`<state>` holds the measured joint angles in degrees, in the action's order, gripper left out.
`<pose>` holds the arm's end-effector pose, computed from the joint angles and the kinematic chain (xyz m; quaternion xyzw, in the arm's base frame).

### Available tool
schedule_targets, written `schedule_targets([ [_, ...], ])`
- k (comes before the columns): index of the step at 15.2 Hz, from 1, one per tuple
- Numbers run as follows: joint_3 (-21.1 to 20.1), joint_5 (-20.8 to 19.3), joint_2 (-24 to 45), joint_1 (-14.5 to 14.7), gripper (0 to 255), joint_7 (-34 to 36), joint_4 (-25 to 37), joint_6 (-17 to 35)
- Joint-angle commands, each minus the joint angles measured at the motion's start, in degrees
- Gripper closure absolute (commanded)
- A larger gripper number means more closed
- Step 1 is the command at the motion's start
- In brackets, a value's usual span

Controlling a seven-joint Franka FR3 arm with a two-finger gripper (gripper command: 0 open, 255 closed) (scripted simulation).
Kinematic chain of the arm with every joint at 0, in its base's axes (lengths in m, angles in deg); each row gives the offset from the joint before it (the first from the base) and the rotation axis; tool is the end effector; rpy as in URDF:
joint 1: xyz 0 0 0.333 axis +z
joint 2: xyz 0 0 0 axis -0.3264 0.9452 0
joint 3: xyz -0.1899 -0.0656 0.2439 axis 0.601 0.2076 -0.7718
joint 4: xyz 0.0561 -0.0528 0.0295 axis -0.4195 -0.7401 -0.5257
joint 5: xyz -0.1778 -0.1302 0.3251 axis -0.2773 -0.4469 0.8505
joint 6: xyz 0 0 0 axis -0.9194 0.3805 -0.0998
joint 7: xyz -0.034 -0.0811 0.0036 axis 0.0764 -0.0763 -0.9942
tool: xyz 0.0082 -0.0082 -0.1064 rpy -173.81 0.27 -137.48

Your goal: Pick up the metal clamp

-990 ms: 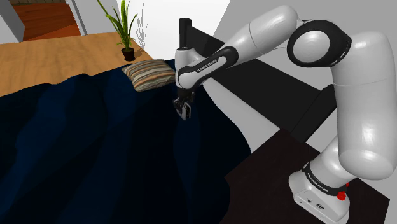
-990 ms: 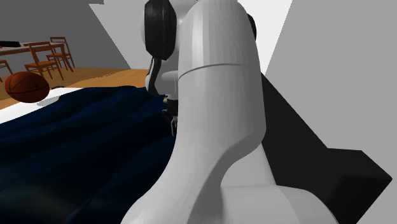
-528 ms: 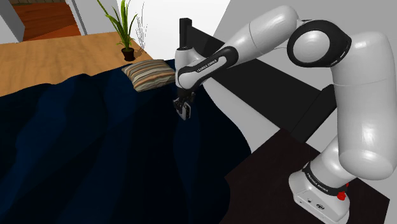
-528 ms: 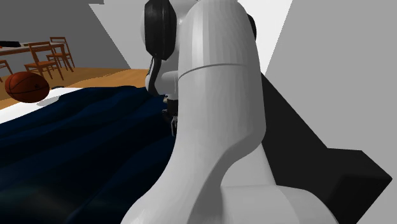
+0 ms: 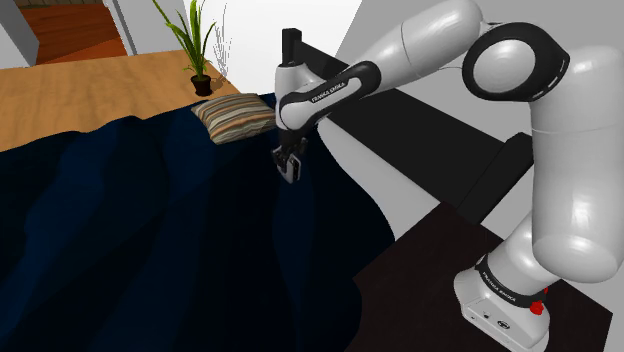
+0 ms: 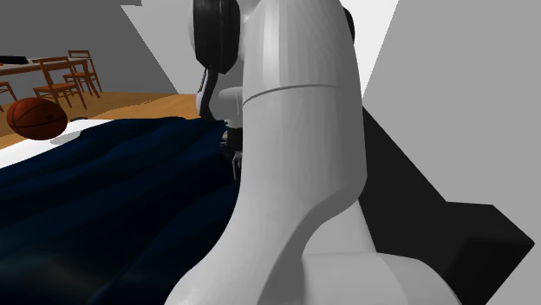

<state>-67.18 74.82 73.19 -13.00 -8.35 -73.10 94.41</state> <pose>0.6478 0.1857 0.2593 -0.9995 -0.0264 0.0178 0.0086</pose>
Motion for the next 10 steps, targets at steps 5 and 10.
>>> schedule_targets([
  [5,-0.37,0.57,-2.54,-0.26,255,-0.3,0.98,-3.49],
  [10,-0.55,0.85,-3.8,-0.37,255,-0.44,1.58,-5.33],
])
